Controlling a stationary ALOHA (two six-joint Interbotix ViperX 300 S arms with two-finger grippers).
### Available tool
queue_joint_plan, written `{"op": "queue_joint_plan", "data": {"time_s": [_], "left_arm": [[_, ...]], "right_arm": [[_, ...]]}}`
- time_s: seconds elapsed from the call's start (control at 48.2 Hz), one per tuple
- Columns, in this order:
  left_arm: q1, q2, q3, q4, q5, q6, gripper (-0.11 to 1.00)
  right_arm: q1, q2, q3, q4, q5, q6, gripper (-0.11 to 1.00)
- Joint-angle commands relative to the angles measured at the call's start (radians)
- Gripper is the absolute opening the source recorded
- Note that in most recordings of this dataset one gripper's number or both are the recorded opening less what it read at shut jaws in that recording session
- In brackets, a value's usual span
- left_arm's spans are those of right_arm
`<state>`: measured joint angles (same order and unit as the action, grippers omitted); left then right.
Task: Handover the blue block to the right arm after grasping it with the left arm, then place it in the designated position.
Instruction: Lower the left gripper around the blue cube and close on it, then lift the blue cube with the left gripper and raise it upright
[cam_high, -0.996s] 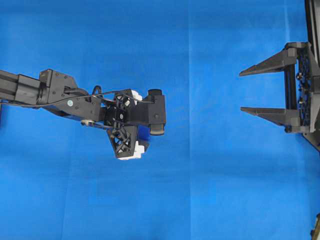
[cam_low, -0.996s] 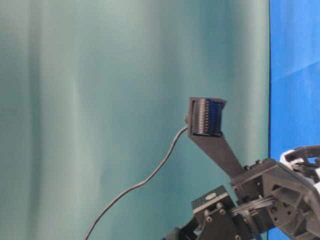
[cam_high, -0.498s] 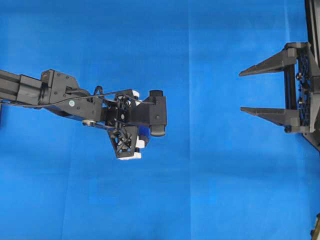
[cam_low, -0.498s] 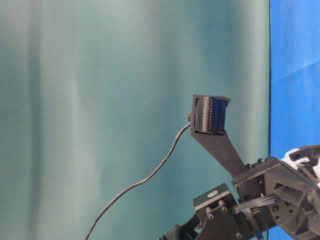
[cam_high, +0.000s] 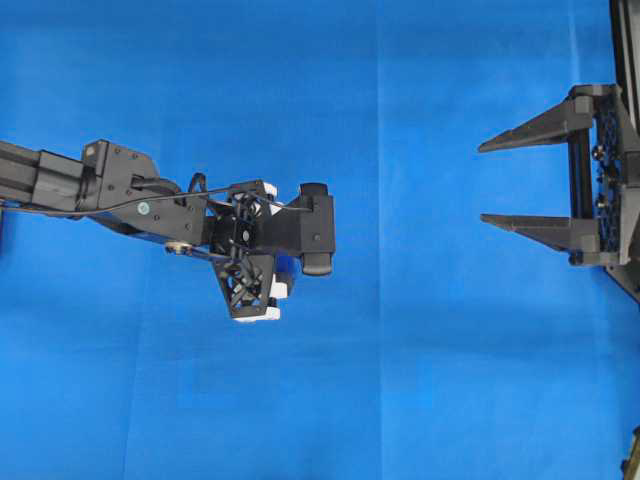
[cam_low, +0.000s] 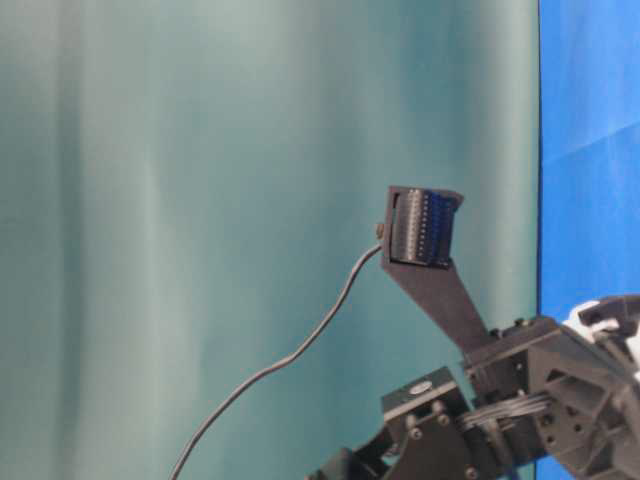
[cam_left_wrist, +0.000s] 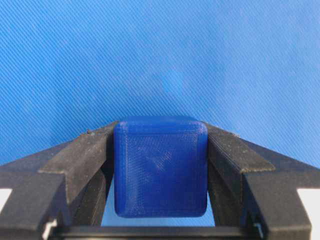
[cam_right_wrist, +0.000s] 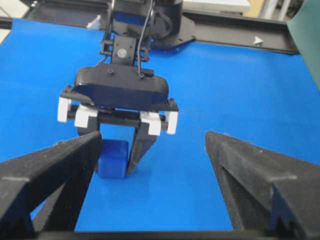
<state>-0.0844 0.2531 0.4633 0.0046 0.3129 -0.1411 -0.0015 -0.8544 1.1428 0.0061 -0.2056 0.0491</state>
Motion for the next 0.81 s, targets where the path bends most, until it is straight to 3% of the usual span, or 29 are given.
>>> {"op": "queue_joint_plan", "data": {"time_s": [0.0, 0.27, 0.789], "left_arm": [[-0.011, -0.071, -0.037, 0.002, 0.048, 0.000, 0.46], [-0.012, -0.186, -0.094, 0.002, 0.227, -0.043, 0.46], [-0.012, -0.391, -0.227, 0.008, 0.463, -0.043, 0.46]], "right_arm": [[-0.002, 0.003, -0.018, 0.002, -0.009, 0.002, 0.97], [-0.002, 0.003, -0.023, 0.002, -0.009, 0.002, 0.98], [-0.002, 0.003, -0.029, 0.002, -0.009, 0.002, 0.97]]}}
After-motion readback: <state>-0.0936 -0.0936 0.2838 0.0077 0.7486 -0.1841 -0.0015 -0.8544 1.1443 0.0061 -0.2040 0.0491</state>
